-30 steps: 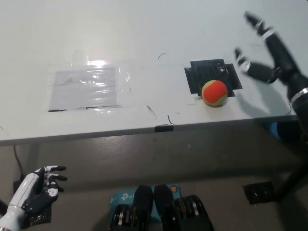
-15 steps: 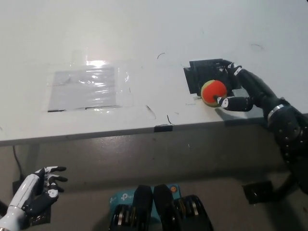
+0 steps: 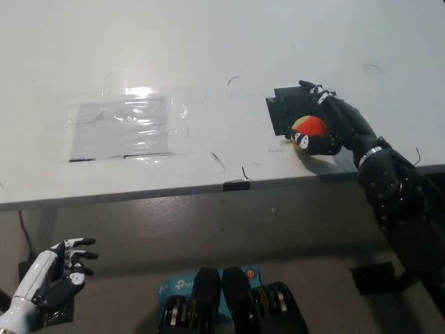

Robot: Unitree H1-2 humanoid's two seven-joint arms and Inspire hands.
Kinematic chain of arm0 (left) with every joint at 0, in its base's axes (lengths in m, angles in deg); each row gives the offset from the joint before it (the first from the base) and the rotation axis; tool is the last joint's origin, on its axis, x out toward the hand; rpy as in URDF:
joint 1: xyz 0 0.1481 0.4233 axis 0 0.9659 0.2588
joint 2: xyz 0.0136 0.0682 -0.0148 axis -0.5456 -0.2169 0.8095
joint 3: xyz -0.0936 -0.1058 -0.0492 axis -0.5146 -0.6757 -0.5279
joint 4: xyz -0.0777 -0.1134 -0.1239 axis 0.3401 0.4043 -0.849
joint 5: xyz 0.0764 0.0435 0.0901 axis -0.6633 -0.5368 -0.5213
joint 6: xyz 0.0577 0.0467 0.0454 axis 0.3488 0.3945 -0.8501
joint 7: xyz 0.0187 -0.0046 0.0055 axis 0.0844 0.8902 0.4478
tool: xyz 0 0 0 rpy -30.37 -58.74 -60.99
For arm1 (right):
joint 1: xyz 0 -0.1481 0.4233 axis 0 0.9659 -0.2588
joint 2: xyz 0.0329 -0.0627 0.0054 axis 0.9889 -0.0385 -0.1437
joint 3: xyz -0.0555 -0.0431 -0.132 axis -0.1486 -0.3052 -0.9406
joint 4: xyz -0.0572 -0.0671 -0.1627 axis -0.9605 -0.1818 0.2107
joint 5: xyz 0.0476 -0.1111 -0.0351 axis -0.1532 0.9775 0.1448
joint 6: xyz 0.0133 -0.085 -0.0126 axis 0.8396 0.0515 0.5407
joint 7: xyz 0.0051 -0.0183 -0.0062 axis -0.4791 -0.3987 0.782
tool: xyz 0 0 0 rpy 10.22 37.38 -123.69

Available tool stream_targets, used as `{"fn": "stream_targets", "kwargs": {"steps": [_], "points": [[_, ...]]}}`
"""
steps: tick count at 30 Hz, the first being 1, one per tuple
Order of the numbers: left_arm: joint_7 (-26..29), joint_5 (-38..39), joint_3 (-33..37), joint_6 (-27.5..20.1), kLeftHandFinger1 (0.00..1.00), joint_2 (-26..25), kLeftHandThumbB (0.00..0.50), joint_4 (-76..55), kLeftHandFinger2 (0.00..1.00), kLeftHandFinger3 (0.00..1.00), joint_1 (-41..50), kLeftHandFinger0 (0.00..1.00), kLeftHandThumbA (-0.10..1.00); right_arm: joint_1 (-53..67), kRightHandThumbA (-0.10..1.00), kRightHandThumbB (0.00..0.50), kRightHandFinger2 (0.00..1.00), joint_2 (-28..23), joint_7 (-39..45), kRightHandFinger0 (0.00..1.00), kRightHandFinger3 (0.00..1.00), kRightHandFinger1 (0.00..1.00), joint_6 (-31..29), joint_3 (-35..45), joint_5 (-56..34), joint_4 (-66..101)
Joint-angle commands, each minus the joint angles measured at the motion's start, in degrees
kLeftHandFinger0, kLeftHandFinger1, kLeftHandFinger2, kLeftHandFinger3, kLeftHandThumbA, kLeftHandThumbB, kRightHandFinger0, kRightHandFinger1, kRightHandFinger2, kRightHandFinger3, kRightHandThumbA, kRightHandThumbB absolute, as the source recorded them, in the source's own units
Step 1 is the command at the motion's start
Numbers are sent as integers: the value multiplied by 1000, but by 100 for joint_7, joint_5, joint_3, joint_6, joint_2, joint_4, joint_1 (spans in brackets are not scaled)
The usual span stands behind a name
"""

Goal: The robot uses right hand to squeeze a small tennis ball placed on the black area of the table

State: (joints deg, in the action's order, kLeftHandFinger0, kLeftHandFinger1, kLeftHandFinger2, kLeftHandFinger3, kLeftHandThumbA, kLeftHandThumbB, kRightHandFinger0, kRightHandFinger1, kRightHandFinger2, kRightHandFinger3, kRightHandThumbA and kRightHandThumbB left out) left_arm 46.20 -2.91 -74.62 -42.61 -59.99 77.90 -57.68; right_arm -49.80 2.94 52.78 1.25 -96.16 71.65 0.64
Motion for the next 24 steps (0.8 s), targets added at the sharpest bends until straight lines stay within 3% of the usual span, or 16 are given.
{"fn": "stream_targets", "kwargs": {"steps": [1, 13, 17, 22, 24], "points": [[-69, -8, -89, 15, 498, -121, 42, -162, 618, 721, -60, 415, 13, -320, 550, 500, 1000, 40, -365, 1000, 1000, 1000, -446, 51, 179, -156], [-130, -69, -61, 118, 536, -197, 19, -225, 649, 766, -279, 455, 6, -228, 429, 500, 1000, 114, -348, 1000, 1000, 1000, -416, -34, 294, -961], [-145, -111, -52, 55, 511, -204, 21, -204, 638, 751, -290, 422, 11, -177, 408, 500, 1000, 182, -259, 1000, 1000, 1000, -490, -110, 292, -1047], [-164, -157, -41, 127, 525, -183, 6, -155, 652, 763, -437, 449, -24, -270, 308, 450, 1000, 224, 272, 1000, 1000, 1000, -409, -372, 274, -947], [-162, -90, -87, 156, 520, -144, 3, -198, 652, 772, -425, 448, -45, -307, 226, 398, 1000, 157, 720, 846, 1000, 1000, -345, -620, 297, -858]]}}
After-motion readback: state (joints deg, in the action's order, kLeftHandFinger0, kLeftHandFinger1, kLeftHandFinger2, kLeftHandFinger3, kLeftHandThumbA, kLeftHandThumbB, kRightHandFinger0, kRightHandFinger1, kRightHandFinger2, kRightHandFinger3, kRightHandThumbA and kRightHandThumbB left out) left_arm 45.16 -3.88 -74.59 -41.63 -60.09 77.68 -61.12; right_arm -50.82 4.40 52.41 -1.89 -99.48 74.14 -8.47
